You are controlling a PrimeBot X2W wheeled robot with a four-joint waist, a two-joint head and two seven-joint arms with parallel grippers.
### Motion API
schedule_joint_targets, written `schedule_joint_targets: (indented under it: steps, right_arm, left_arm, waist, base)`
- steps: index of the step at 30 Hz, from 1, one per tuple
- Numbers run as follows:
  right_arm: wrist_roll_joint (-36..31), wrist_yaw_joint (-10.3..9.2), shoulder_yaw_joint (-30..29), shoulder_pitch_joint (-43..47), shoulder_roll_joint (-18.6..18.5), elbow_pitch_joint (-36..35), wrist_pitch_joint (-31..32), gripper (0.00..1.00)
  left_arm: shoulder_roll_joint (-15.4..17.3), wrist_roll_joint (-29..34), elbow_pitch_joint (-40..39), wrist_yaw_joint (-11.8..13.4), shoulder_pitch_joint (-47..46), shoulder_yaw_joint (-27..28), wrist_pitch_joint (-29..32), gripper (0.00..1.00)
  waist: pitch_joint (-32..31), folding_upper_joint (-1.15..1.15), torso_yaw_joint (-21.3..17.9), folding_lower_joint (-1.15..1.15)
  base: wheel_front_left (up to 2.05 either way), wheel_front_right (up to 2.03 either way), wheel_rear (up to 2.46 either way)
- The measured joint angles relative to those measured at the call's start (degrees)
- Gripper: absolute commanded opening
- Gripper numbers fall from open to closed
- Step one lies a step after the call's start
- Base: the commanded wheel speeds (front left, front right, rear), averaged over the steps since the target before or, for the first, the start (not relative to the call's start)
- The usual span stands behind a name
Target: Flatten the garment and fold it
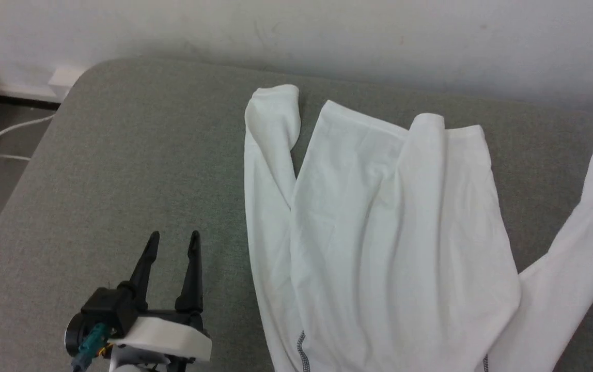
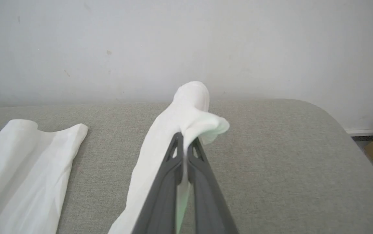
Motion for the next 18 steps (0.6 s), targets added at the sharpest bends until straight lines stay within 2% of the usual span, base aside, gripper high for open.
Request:
schedule_joint_targets:
  steps: [6,10,14,18]
  right_arm:
    - [-2.6,0.00,-6.7,5.5,-1.9,-7.0,-0.5,0.00]
    - [-7.0,-0.01,-10.9,9.1,-1.0,-15.3,1.6,0.00]
    - [-8.6,-0.04,-10.6,13.1,4.6,-28.5,6.2,0.00]
    - [-9.7,-0.05,-4.6,18.0,12.2,-42.3,11.4,0.00]
  left_arm:
    - [-0.1,0.3,0.0,-0.3,2.5,1.2,0.0,1.00]
    - [-0.2,0.3,-0.2,-0.5,3.6,1.3,0.0,1.00]
    - [-0.4,0.7,-1.0,-0.5,5.1,1.2,0.0,1.00]
    - [-0.5,0.7,-1.3,-0.5,6.9,1.3,0.0,1.00]
  waist:
    - [-4.3,0.00,-1.9,0.00]
    - [-6.9,0.00,-2.9,0.00]
    - [-8.9,0.00,-3.5,0.00]
    - [-10.5,0.00,-3.8,0.00]
  base:
    - [0.00,0.00,0.00]
    - [0.00,0.00,0.00]
    - [0.00,0.00,0.00]
    - [0.00,0.00,0.00]
